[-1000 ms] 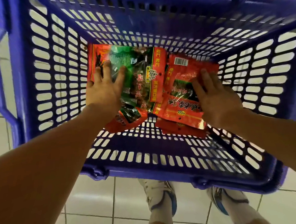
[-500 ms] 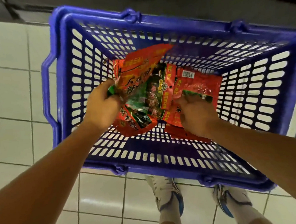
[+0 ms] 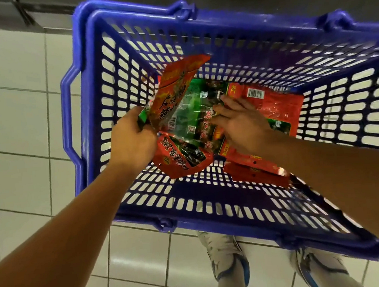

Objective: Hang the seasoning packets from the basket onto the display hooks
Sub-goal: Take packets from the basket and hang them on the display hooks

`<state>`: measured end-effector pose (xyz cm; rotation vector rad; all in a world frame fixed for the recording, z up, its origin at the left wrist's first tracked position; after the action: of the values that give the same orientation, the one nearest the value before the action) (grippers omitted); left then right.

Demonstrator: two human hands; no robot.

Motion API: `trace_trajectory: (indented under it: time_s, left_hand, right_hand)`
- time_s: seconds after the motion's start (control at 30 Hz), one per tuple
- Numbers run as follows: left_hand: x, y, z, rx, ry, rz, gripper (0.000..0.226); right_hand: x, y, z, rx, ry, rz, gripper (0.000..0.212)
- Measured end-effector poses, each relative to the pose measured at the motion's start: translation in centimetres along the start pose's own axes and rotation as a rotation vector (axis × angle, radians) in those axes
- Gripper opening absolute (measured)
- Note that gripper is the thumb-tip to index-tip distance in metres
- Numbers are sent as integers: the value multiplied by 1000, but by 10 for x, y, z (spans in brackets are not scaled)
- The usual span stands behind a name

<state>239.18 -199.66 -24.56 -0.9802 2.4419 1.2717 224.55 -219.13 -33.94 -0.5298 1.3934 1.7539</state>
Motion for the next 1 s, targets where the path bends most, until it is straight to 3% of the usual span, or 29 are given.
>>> trace_trajectory:
  time_s: [0.2, 0.43, 0.57, 0.63, 0.73, 0.8, 0.9, 0.97, 1.0]
  left_hand:
    - [-2, 17, -17, -17, -72, 80, 21]
    - [2, 66, -73, -130, 447, 296, 53]
    - [6, 101, -102, -234, 837, 423, 36]
    - [3, 119, -113, -165, 866, 436, 55]
    - [-2, 150, -136, -69, 703, 396, 47]
    - [-8, 171, -153, -56, 708, 321, 32]
    - [-25, 206, -184, -36, 807, 264, 16]
    - [-39, 232, -208, 5, 873, 236, 16]
    - [-47, 246, -221, 25, 895, 226, 18]
  right_hand:
    - [-82, 47, -1, -170, -333, -256, 21]
    - [-188, 93, 6, -2, -593, -362, 25]
    - [-228, 114, 13, 49, -457, -345, 28]
    - [-245, 127, 17, 59, -429, -356, 25]
    - [-269, 155, 26, 75, -463, -419, 15]
    - [-284, 179, 34, 74, -502, -505, 25]
    - [-307, 220, 40, 111, -487, -641, 57]
    - [-325, 251, 41, 224, -700, -652, 76]
    - [-335, 268, 45, 260, -925, -619, 79]
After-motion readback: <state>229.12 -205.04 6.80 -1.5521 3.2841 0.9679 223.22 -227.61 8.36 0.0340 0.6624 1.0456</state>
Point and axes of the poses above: each hand's wrist, its own y-axis away from the middle knuckle, its own x-axis out of the palm, z = x × y, the point moved 1 cm from there along -y, towards the middle knuckle, and after that the axes turned 7 degrees about z, right-handed, at the moved point
